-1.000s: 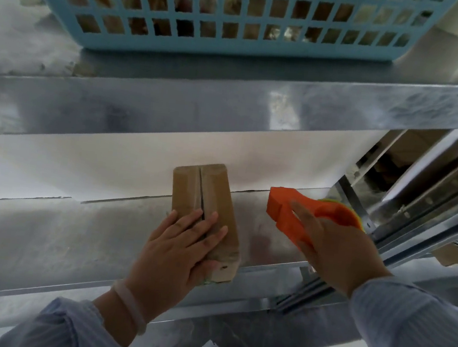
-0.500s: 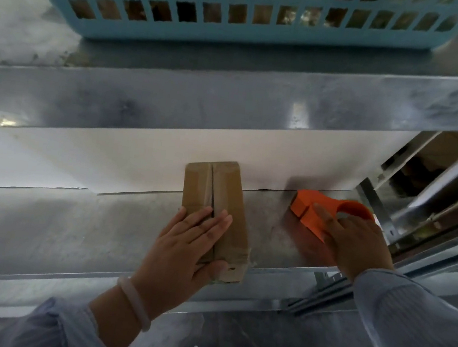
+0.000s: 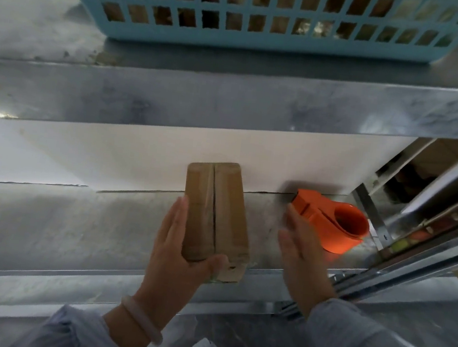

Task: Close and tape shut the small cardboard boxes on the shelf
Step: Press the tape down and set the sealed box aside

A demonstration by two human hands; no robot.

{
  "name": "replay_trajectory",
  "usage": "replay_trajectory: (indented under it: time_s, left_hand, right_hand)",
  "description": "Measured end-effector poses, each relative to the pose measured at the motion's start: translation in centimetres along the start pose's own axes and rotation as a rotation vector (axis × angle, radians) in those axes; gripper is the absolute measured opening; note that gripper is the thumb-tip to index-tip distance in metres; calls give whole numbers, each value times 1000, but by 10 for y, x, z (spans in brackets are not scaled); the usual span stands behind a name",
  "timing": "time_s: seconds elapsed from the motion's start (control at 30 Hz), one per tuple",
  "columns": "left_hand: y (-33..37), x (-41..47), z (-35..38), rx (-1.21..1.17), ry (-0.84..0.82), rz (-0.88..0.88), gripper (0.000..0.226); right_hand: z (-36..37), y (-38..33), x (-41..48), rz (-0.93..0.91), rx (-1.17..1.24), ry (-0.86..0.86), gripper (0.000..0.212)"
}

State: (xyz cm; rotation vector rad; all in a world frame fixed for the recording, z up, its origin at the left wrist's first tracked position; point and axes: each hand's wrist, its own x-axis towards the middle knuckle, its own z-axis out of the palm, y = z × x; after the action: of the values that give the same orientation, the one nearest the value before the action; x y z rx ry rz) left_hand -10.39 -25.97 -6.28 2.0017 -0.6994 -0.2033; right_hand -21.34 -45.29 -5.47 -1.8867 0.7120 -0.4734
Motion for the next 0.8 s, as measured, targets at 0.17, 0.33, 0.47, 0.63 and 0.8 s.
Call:
replay_trajectory:
  time_s: [0.17,0.33,0.47,0.63,0.8]
  left_hand:
    - [12,-3,15,-406,50,-239,108]
    - [10,-5,20,-505,93,-240,80]
    - [8,-9,16,-644,65,-263,56]
    - [15,-7,12,-785,89,-366,47]
    - [14,-5,-4,-898,1,-389,61]
  right_hand:
    - [70,-8,-31,338,428,-164,82]
    - [71,-10,-33,388,472,-130,56]
    - [66,-6,-34,358,358,-119,47]
    - [64,-9,-29,336,261,-121,30]
    - [65,11,-14,269,314,-147,35]
